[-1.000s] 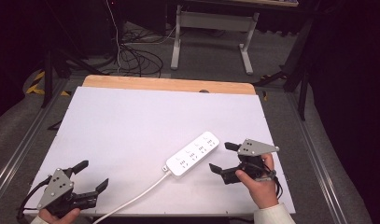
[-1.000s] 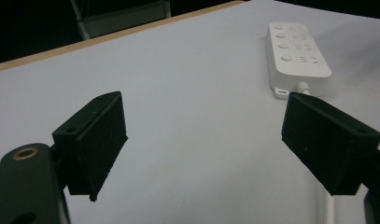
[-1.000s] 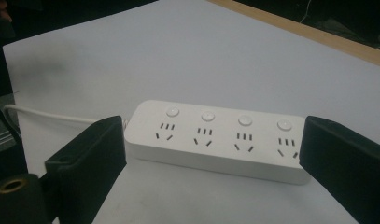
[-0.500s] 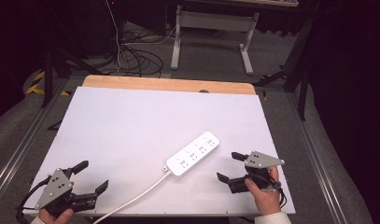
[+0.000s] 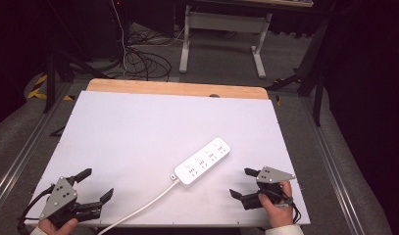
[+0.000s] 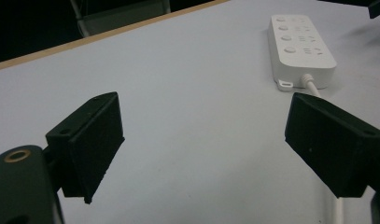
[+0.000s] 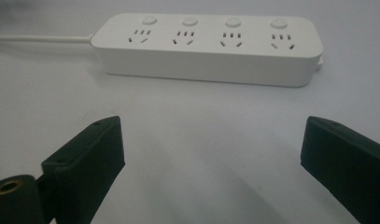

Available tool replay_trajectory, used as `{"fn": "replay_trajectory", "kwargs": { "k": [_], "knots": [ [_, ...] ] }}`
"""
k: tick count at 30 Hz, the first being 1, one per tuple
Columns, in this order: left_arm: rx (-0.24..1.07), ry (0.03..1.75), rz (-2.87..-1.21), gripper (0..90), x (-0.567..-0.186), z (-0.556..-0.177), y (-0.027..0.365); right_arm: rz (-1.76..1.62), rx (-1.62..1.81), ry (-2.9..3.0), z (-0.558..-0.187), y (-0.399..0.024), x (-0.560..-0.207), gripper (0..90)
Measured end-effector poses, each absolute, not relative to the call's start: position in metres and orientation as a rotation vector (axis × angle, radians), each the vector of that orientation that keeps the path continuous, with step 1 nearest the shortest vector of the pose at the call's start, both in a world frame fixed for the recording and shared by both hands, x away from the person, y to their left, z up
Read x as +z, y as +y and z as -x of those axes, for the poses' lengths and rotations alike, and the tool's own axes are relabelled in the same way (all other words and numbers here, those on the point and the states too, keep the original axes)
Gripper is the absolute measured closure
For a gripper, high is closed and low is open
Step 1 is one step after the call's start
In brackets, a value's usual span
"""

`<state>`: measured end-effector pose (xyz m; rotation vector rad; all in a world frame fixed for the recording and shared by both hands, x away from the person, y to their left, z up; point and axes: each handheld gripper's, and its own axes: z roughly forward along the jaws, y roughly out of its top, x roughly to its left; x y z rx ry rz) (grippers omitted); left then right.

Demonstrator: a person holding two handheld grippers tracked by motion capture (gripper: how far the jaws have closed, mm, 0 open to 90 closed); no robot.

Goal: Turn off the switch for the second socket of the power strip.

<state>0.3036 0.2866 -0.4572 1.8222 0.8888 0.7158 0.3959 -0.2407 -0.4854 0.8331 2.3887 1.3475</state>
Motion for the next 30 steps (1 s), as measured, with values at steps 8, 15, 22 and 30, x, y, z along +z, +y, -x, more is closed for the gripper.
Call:
{"fn": "replay_trajectory", "kwargs": {
  "k": [8,15,22,30],
  "knots": [
    [0.687,0.883,-1.845,8.8,-0.4583,-0.3046,0.2858,-0.852,1.338,2.392,-0.3903,-0.2399,-0.4945,6.4],
    [0.682,0.885,-1.841,8.8,-0.4593,-0.3029,0.2879,-0.825,1.362,2.331,-0.3896,-0.2411,-0.4876,6.7],
    [0.689,0.882,-1.836,8.9,-0.4605,-0.3016,0.2922,-0.801,1.369,2.337,-0.3881,-0.2429,-0.4874,7.1],
    [0.733,0.868,-1.833,8.9,-0.4631,-0.3024,0.2911,-0.805,1.361,2.330,-0.3880,-0.2466,-0.4872,6.8]
  ]
}}
